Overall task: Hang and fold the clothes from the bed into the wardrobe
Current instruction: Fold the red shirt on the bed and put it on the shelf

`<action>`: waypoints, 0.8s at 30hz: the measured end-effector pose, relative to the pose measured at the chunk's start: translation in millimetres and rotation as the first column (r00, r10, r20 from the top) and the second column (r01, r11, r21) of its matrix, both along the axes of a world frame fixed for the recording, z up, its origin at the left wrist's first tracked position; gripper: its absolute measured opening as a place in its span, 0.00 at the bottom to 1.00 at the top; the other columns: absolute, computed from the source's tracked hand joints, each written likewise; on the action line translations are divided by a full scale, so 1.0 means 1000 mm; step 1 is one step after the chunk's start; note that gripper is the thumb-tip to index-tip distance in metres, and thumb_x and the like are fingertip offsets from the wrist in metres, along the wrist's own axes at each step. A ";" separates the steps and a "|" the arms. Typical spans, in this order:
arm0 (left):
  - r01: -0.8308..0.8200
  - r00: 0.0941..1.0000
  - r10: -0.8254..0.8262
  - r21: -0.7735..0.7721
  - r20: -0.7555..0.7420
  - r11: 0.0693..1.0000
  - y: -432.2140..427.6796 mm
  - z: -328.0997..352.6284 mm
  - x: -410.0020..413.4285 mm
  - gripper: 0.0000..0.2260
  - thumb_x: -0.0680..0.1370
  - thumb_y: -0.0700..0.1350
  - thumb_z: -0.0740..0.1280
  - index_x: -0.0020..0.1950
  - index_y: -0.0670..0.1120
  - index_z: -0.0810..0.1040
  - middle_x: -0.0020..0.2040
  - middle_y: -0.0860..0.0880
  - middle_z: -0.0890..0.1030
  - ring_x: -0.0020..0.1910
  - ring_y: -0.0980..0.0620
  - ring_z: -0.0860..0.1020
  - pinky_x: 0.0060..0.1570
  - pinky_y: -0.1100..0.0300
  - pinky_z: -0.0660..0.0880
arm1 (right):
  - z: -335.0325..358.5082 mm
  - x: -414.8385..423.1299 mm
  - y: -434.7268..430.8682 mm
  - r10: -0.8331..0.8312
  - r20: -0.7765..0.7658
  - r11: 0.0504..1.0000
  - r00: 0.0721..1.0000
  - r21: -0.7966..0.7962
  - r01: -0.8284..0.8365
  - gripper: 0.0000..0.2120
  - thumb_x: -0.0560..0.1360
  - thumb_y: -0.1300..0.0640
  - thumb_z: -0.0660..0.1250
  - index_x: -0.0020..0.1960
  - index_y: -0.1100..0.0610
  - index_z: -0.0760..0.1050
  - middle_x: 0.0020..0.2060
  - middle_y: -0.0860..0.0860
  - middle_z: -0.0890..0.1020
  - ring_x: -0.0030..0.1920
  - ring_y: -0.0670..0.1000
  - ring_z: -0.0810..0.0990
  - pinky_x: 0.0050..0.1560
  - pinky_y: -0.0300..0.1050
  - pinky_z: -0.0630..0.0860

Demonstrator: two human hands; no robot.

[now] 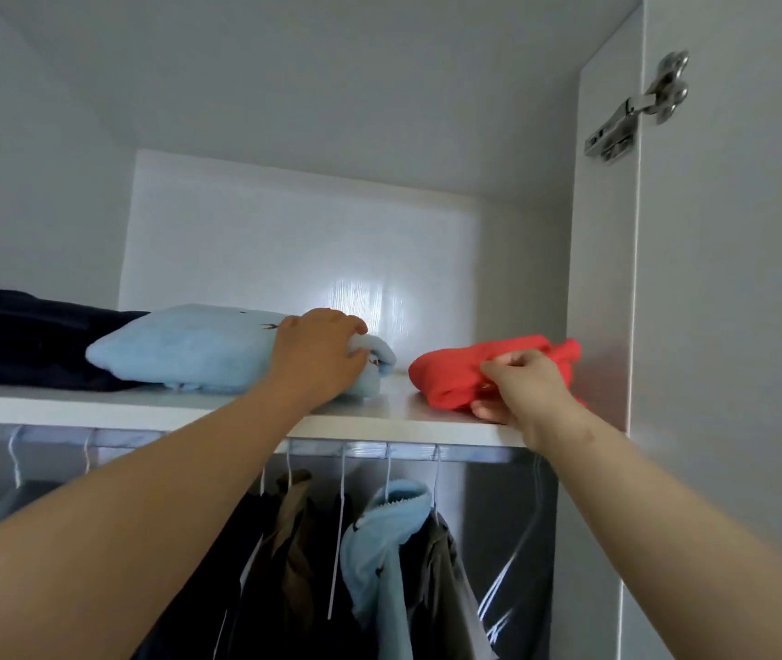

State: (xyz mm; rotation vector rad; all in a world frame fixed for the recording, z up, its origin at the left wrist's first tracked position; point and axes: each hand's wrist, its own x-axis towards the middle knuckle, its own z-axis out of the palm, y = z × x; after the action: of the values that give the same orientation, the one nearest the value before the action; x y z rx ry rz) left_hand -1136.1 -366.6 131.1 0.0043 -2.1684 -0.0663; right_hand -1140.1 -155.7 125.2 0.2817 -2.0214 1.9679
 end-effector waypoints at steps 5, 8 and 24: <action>-0.085 0.995 0.082 0.055 0.058 0.995 -0.006 -0.002 -0.011 0.15 0.79 0.57 0.54 0.53 0.53 0.78 0.53 0.50 0.80 0.51 0.48 0.76 0.53 0.54 0.64 | 0.030 0.001 0.010 -0.238 -0.417 0.705 0.877 0.548 0.451 0.14 0.74 0.53 0.61 0.32 0.58 0.71 0.23 0.53 0.74 0.29 0.56 0.73 0.30 0.40 0.64; -0.087 0.996 0.087 0.091 -0.006 0.992 -0.008 -0.004 -0.015 0.13 0.79 0.52 0.54 0.39 0.51 0.72 0.45 0.48 0.81 0.41 0.49 0.73 0.46 0.55 0.62 | 0.035 -0.011 -0.008 -0.292 -0.739 0.518 0.607 0.411 0.750 0.10 0.75 0.52 0.58 0.48 0.52 0.78 0.44 0.57 0.79 0.48 0.61 0.74 0.43 0.48 0.67; -0.293 0.927 0.278 0.025 0.251 0.956 -0.018 -0.005 -0.024 0.22 0.77 0.58 0.48 0.69 0.57 0.65 0.67 0.50 0.70 0.67 0.46 0.65 0.66 0.40 0.53 | 0.018 -0.107 -0.052 0.137 -0.185 0.230 0.973 0.962 0.150 0.28 0.78 0.37 0.48 0.75 0.46 0.56 0.75 0.48 0.60 0.74 0.53 0.57 0.74 0.55 0.52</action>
State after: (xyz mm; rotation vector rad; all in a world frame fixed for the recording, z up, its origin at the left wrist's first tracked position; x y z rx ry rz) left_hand -1160.5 -385.0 125.9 0.3828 -2.3884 0.0365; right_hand -1247.0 -207.5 143.0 0.7139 -2.7557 0.2391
